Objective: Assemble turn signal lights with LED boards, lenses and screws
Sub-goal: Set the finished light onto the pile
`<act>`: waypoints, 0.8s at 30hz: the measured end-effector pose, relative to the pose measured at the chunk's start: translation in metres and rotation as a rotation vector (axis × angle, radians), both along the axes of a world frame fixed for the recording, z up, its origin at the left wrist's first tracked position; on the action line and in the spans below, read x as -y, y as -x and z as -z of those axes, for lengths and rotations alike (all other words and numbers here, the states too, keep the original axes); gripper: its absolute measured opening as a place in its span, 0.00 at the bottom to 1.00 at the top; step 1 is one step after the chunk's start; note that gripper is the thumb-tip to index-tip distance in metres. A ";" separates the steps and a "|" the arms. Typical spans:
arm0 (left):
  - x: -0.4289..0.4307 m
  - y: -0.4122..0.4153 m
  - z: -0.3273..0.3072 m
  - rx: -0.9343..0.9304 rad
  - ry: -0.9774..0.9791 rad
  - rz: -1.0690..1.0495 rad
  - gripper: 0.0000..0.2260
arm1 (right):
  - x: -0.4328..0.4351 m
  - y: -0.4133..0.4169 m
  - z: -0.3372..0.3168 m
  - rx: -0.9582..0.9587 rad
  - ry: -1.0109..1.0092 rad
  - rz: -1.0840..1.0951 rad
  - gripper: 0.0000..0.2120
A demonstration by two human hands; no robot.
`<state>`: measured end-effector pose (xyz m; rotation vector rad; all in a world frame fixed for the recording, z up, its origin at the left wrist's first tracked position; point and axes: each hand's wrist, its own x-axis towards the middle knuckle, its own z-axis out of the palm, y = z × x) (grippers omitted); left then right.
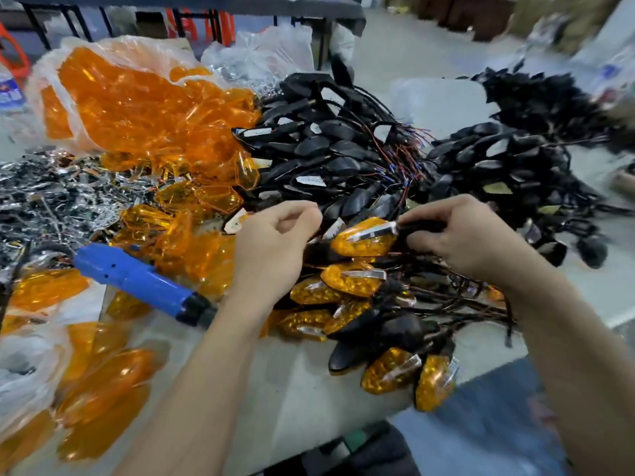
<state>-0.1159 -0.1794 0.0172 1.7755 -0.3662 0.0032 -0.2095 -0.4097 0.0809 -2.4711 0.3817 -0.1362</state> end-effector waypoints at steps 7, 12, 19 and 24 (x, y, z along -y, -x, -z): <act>-0.004 -0.002 0.036 -0.019 -0.446 0.268 0.18 | -0.004 -0.016 0.058 -0.129 0.092 -0.019 0.20; -0.015 0.005 0.041 -0.083 -0.352 0.339 0.16 | 0.001 -0.008 0.052 -0.139 -0.028 -0.205 0.29; -0.013 0.019 0.049 -0.052 -0.346 0.252 0.23 | -0.005 -0.011 0.067 -0.170 -0.048 -0.228 0.26; -0.035 0.004 0.060 -0.084 -0.225 -0.129 0.19 | 0.012 -0.016 0.049 0.017 -0.227 -0.127 0.37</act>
